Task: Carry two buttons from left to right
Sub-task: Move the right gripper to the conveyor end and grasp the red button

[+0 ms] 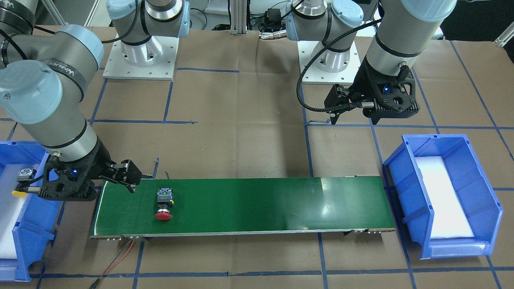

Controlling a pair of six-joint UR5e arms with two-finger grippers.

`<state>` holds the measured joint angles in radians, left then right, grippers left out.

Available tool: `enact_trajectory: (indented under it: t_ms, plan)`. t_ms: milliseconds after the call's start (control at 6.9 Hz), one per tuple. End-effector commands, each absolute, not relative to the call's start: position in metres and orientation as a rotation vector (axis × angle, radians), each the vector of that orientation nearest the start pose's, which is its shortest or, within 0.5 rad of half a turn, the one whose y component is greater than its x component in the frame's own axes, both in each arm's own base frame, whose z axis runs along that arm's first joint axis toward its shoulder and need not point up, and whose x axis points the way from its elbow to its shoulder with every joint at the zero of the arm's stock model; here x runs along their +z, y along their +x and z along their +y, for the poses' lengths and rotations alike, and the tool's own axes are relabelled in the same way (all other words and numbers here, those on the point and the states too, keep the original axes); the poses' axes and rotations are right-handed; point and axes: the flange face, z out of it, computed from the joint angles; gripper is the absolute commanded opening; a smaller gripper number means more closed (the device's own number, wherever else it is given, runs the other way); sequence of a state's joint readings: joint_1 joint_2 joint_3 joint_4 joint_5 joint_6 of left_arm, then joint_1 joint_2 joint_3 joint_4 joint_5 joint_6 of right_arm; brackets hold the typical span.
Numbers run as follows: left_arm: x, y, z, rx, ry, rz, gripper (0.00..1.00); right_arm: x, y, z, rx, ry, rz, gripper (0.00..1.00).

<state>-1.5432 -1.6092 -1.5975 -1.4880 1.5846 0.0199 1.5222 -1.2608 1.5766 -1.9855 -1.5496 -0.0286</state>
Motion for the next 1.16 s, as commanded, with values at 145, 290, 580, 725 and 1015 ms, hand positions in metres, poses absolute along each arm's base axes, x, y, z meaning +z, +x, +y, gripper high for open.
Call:
enact_trajectory:
  t_ms: [145,290,580,725,1015]
  plan:
    - [0.463,-0.118,-0.512,-0.026,-0.015,3.127,1.00,0.314,0.134,-0.632,-0.160,0.032,3.113,0.99]
    - [0.464,-0.118,-0.513,-0.028,-0.015,3.127,1.00,0.300,0.138,-0.637,-0.160,0.022,3.113,0.99]
    - [0.463,-0.118,-0.512,-0.026,-0.012,3.127,1.00,0.275,0.139,-0.643,-0.105,0.023,3.116,0.99]
    - [0.463,-0.118,-0.512,-0.026,-0.012,3.127,1.00,0.261,0.138,-0.644,-0.067,0.023,3.117,0.99]
    - [0.463,-0.118,-0.512,-0.026,-0.010,3.127,1.00,0.246,0.137,-0.641,0.000,0.026,3.128,0.85]
